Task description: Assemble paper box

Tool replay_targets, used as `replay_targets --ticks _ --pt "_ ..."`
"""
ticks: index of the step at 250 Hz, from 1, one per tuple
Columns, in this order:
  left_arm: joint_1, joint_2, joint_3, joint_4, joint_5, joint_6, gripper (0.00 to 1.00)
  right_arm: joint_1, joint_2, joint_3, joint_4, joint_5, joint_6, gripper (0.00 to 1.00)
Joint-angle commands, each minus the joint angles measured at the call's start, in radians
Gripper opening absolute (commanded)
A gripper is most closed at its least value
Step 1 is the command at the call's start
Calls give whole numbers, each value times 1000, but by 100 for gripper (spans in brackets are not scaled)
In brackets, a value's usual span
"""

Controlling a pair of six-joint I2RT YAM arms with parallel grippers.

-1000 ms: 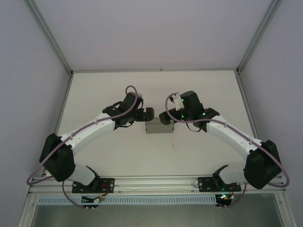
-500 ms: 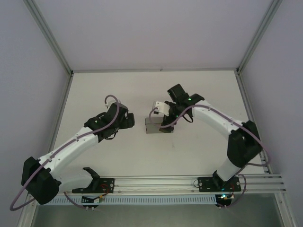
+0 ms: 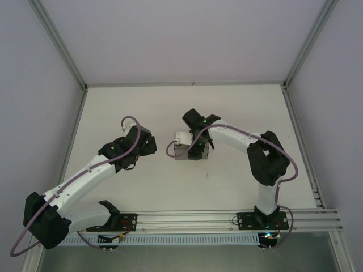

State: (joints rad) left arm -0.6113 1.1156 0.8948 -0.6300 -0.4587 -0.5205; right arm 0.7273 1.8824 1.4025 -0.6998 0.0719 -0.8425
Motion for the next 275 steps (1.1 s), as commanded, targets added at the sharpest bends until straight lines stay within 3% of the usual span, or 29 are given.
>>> replay_targets --ticks 1,33,55,74,95,140,183,238,275 --pt "13 -25 -22 -31 -32 -15 100 18 -11 -24 95 146 16 76" --pt "13 -24 -25 -34 -48 -18 100 41 -33 -104 241 286 23 74" --pt "12 -22 -23 -40 -65 -21 100 63 -27 -149 347 443 29 64" --pt "13 -23 -25 -42 -73 -22 100 77 -19 -176 410 543 44 62" --pt "13 -26 -28 -43 -77 -23 100 96 -18 -200 443 598 73 58" --pt "12 -33 -35 -47 -81 -29 100 146 -40 -273 537 687 95 59" --pt "13 -48 -41 -53 -81 -32 100 181 -55 -296 451 670 158 72" --pt "13 -69 -43 -60 -78 -27 100 198 -101 -288 212 425 254 100" --pt "14 -62 -45 -47 -62 -22 100 198 -184 -306 159 274 274 100"
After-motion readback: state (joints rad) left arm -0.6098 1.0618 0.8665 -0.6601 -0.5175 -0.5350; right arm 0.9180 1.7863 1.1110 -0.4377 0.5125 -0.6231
